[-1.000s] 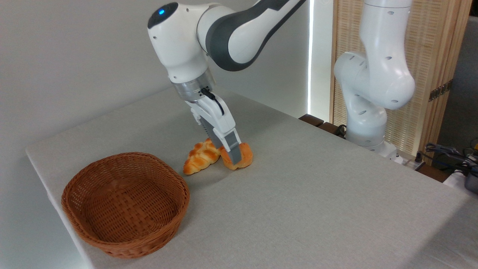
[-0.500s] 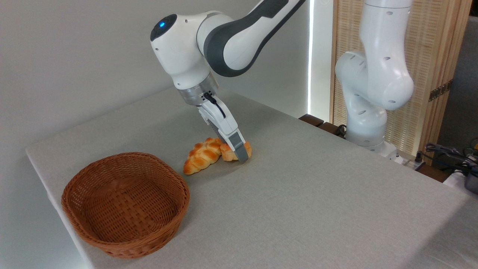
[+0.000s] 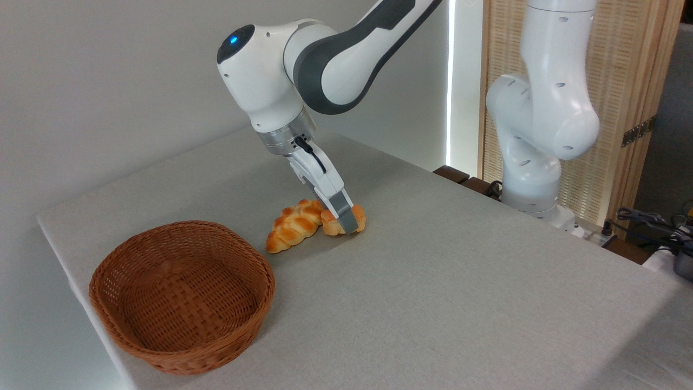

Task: Put bread into the basket

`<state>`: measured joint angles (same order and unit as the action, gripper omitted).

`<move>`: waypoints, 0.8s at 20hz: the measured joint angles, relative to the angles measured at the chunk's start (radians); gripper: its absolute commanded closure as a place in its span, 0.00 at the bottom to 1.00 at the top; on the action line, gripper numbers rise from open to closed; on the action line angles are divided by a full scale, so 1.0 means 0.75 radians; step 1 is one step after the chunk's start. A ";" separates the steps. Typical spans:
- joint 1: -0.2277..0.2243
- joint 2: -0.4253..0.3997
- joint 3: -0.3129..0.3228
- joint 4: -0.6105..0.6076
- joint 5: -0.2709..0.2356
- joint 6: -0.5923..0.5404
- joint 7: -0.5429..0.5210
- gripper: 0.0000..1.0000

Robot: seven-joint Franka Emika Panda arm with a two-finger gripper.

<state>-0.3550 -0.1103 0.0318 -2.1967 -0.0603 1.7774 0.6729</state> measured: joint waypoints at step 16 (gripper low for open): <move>0.015 -0.007 0.065 0.181 0.000 0.004 0.000 0.54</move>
<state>-0.3434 -0.1156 0.0803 -2.0608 -0.0605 1.7803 0.6731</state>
